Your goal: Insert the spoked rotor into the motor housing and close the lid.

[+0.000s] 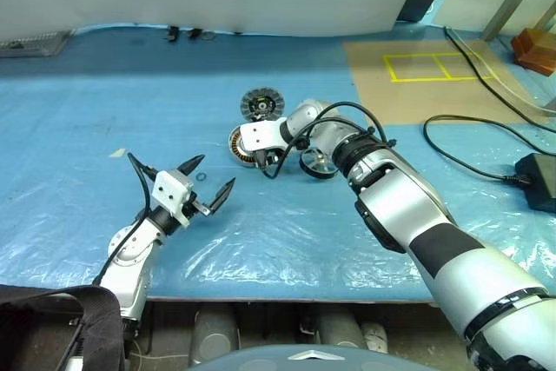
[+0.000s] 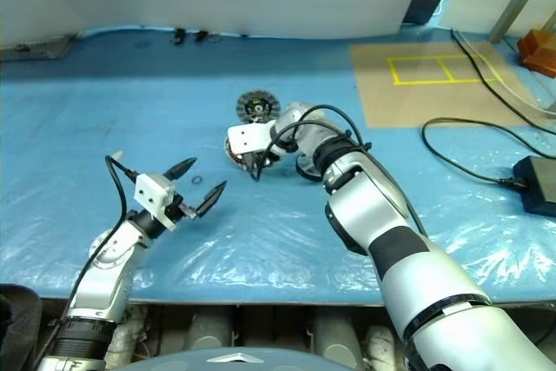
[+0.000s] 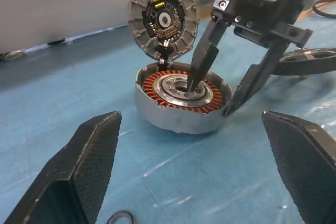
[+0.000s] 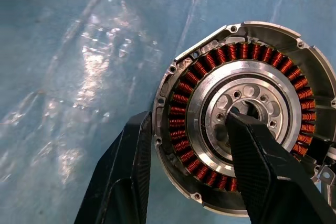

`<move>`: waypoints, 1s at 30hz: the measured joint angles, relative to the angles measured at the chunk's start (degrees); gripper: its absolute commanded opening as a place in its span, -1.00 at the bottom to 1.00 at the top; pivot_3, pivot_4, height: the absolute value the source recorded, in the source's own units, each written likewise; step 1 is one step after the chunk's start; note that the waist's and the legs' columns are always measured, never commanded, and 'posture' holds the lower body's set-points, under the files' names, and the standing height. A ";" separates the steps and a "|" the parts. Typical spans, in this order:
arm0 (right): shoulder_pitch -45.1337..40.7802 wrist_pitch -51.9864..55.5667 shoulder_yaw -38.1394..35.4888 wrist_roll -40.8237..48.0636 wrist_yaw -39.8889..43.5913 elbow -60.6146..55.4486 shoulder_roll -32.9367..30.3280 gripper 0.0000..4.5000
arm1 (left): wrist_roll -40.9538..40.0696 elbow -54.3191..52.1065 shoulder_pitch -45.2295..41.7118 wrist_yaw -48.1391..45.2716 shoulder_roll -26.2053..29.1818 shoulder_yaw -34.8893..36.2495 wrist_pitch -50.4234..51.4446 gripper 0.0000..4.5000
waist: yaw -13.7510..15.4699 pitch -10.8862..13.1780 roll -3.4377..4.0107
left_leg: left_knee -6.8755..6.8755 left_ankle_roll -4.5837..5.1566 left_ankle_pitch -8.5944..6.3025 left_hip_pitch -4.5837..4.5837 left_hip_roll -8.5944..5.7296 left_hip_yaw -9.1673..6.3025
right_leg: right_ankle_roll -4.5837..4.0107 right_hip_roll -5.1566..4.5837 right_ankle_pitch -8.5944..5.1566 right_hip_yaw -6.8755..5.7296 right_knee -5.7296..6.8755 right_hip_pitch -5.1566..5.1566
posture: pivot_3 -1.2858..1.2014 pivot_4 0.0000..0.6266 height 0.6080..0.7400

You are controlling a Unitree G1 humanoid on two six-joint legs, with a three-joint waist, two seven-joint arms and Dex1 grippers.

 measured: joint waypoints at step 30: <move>17.97 15.79 4.63 9.21 20.44 -42.57 -7.22 0.98 | -8.52 -14.38 10.78 -7.43 8.02 2.59 7.87 1.00 | -0.17 0.01 -0.10 | -0.01 -0.17 -0.10 0.06 0.03 0.01 | 0.01 0.05 -0.01 0.01 0.00 -0.02 | 0.03 -0.52 1.00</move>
